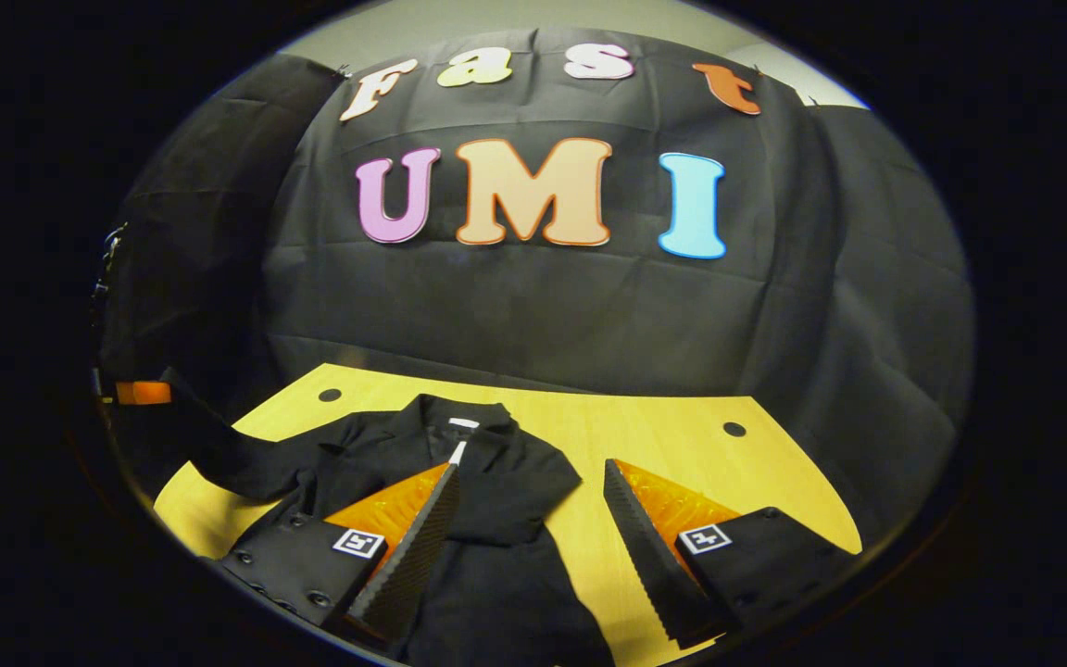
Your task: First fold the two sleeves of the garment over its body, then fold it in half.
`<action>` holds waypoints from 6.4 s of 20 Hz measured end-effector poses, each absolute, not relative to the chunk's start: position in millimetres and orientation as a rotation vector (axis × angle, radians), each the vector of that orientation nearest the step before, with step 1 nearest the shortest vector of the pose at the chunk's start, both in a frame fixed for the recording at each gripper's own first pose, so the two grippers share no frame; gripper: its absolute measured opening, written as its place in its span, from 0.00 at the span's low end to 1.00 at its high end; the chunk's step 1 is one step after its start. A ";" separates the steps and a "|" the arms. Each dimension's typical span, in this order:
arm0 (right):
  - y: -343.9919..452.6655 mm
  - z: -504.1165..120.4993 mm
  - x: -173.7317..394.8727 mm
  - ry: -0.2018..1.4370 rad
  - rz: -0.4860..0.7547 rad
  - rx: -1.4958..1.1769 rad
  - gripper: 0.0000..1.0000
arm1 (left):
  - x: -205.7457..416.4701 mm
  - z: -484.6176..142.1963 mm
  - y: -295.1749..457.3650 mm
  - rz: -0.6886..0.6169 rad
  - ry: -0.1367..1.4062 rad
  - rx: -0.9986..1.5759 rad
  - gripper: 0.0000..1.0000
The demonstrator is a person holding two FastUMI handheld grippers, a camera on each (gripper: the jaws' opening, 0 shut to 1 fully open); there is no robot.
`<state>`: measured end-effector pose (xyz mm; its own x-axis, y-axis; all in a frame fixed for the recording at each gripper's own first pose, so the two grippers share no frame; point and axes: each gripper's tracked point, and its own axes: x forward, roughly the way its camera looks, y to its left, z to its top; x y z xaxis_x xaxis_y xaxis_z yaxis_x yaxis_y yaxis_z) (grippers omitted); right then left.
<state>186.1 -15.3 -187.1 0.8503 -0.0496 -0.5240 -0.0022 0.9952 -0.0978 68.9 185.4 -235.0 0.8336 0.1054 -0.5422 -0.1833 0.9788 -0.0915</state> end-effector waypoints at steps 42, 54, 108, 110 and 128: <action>-223.9 -186.6 76.2 0.563 -0.215 0.035 1.00 | 170.4 -264.6 -149.3 -0.248 0.591 -0.067 0.94; -128.5 -202.6 73.4 0.583 -0.024 0.028 0.99 | 27.9 -219.9 5.3 -0.043 0.568 -0.027 0.92; -63.6 -340.0 -56.1 0.970 0.160 0.129 0.03 | -144.3 -349.8 44.7 0.022 0.913 -0.211 0.00; -60.9 -323.1 -44.6 0.937 0.184 0.138 0.03 | -136.7 -338.7 49.2 0.044 0.895 -0.219 0.00; -25.2 -213.7 116.7 0.677 0.196 0.119 0.01 | 24.2 -246.4 63.3 -0.037 0.654 -0.260 0.00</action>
<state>116.7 -25.2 -213.7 0.7620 0.2184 -0.6096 -0.1413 0.9748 0.1726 24.2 63.3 -246.4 0.7943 -0.1152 -0.5965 -0.0477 0.9670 -0.2503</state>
